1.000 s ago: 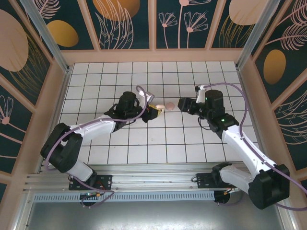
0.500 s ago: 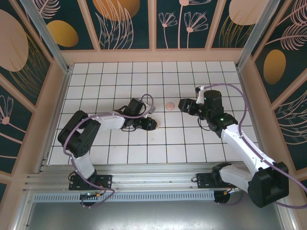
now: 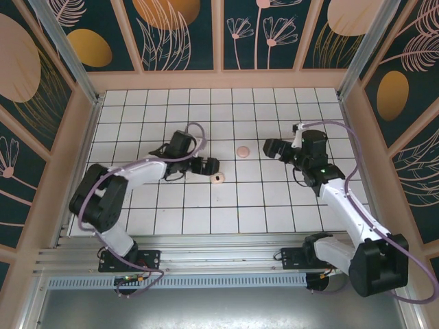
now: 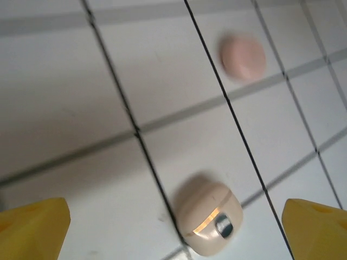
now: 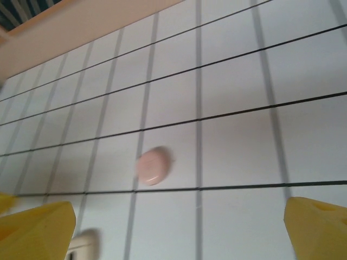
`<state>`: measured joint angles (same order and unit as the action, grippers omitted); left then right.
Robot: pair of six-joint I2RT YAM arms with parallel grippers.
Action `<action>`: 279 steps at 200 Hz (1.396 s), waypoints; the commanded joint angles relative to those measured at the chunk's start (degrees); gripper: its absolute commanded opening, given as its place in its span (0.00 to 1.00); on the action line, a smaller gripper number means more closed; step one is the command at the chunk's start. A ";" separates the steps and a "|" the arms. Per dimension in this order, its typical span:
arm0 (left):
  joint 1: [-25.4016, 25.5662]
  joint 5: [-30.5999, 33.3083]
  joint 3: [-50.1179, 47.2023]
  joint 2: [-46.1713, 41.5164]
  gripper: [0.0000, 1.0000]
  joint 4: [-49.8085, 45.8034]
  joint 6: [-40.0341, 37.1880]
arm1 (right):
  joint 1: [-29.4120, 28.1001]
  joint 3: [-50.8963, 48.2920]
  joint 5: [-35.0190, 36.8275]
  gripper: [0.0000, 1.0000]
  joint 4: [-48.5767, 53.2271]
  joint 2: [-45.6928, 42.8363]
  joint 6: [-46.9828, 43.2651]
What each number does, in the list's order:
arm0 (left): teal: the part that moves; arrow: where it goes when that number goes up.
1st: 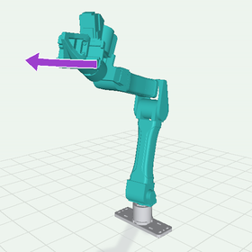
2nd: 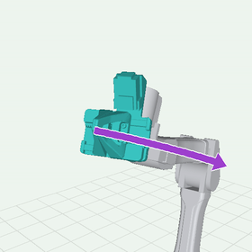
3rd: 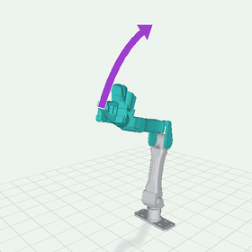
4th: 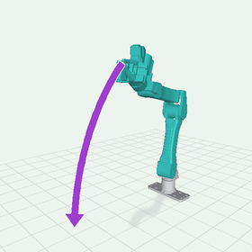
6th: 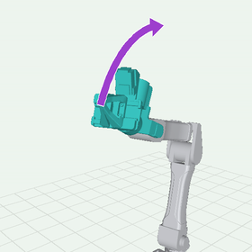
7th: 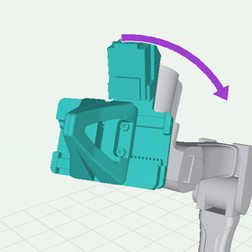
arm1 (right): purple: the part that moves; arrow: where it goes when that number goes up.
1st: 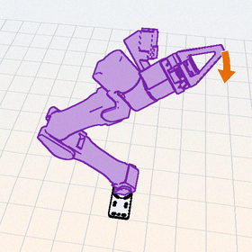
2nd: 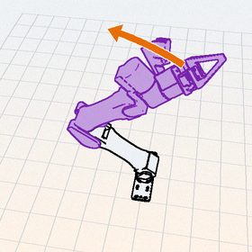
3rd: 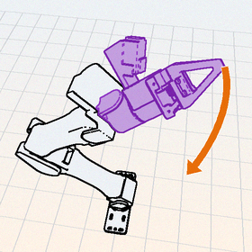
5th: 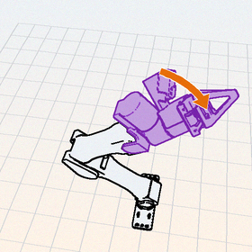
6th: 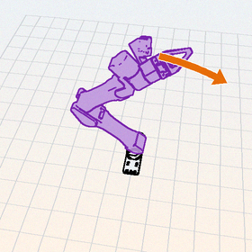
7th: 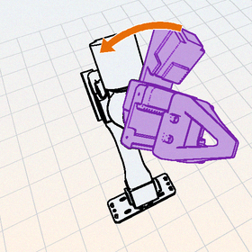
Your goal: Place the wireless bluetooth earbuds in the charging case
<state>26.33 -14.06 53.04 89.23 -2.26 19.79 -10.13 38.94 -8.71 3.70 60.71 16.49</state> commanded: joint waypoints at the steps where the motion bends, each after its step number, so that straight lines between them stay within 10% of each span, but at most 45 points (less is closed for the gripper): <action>1: -3.63 14.83 -3.59 -8.85 0.99 4.61 -1.87 | 3.50 -4.48 8.39 0.99 -10.99 -2.92 -7.25; 25: -5.26 31.41 -10.95 -16.67 0.99 13.77 -2.33 | 7.82 -12.26 10.16 0.99 -24.04 -4.06 -11.64; 117: -14.43 50.99 -33.11 -25.62 0.99 43.60 -10.57 | 10.64 -28.20 5.27 0.99 -65.58 11.13 -17.68; 200: -16.08 46.30 -44.12 -3.79 0.99 86.08 -20.01 | 12.64 -27.71 -2.96 0.99 -79.38 27.42 -19.01; 279: -23.44 30.47 -40.97 -0.89 0.99 80.29 -15.21 | 14.39 -26.17 -2.92 0.99 -76.21 27.45 -16.84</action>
<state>3.90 21.52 10.44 87.02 75.92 2.70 4.36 11.64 -13.10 -69.65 87.83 -0.99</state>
